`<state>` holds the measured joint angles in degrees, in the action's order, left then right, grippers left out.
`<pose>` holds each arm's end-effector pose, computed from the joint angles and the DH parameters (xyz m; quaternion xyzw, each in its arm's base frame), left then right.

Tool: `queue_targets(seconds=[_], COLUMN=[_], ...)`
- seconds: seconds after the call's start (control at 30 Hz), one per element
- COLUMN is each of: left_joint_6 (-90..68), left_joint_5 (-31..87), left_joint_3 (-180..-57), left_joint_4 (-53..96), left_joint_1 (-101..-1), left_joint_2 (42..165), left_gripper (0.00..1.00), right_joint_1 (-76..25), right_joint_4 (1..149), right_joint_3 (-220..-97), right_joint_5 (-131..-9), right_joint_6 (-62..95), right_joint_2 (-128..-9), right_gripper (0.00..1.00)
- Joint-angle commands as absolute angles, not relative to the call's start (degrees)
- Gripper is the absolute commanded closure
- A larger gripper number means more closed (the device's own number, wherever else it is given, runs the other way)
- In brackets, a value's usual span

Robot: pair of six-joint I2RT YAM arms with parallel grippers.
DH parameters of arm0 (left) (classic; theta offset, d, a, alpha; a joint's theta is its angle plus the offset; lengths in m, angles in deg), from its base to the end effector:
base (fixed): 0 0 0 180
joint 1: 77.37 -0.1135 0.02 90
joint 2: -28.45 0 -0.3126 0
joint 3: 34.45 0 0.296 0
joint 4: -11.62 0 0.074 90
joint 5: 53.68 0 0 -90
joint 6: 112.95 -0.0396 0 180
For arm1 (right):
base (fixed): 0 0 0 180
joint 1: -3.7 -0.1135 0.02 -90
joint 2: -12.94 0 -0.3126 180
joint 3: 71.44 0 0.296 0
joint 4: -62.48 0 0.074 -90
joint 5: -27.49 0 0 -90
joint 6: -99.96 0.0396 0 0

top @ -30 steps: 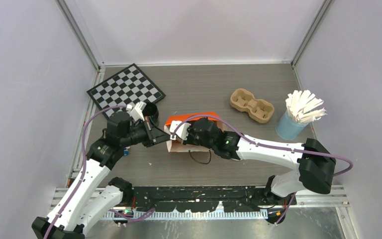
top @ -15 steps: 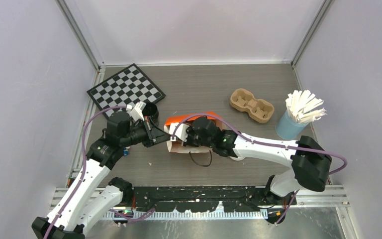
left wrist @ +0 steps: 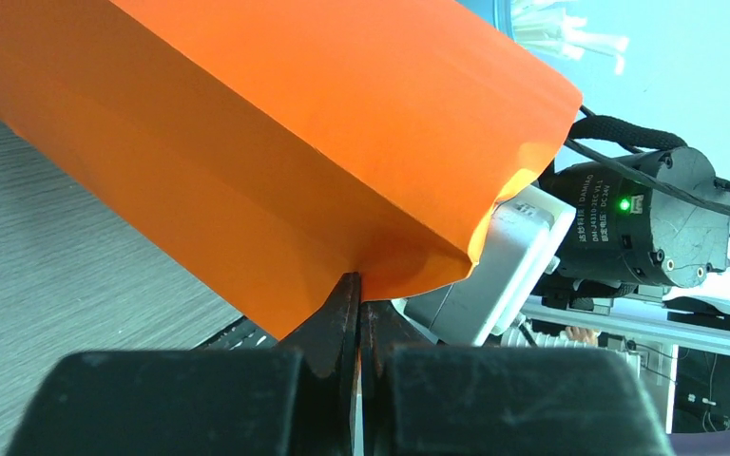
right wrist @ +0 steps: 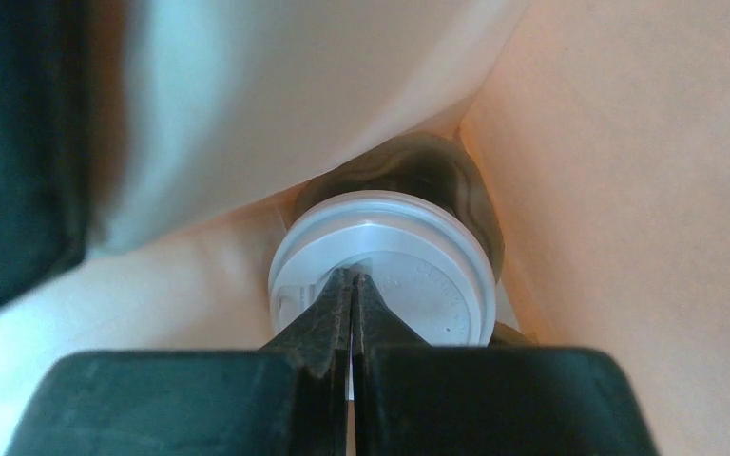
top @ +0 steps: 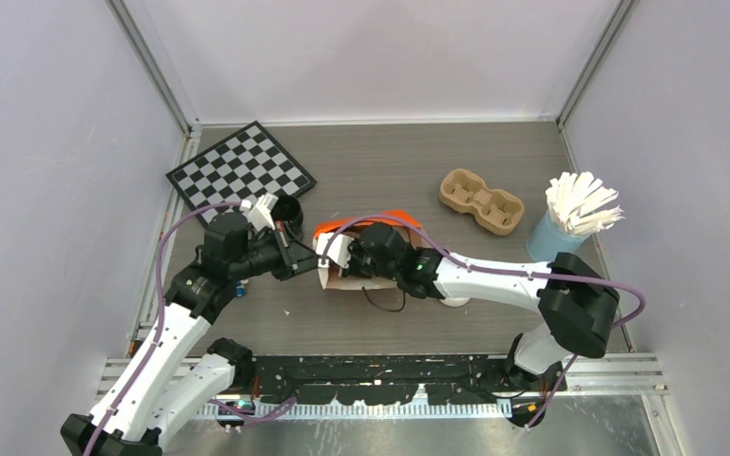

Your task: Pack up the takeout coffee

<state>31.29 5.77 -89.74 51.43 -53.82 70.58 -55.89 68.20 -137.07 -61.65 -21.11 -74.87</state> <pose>0.1506 -0.0876 0.3421 -0.0838 0.8283 -0.4926 0.2535 0.1941 0.3296 0.2610 -0.6065 0.6050 0.1208 0.5015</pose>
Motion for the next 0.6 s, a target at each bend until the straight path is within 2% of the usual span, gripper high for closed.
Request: queue_targets(seconds=[0.0, 0.57], left_joint_6=[32.6, 33.6], left_joint_5=[3.7, 3.3], left_joint_3=[-91.7, -90.6], left_joint_4=[50.3, 48.9], left_joint_1=[-53.5, -53.5], left_joint_2=[70.2, 70.9], left_gripper=[1.0, 1.0], right_joint_1=[-55.7, -55.7], right_joint_4=[63.5, 60.0], right_joint_3=[-139.3, -140.4], right_joint_5=[-59.1, -57.0], right_joint_6=[-19.4, -15.3], right_joint_2=[-76.3, -78.8], right_gripper=[0.99, 0.99])
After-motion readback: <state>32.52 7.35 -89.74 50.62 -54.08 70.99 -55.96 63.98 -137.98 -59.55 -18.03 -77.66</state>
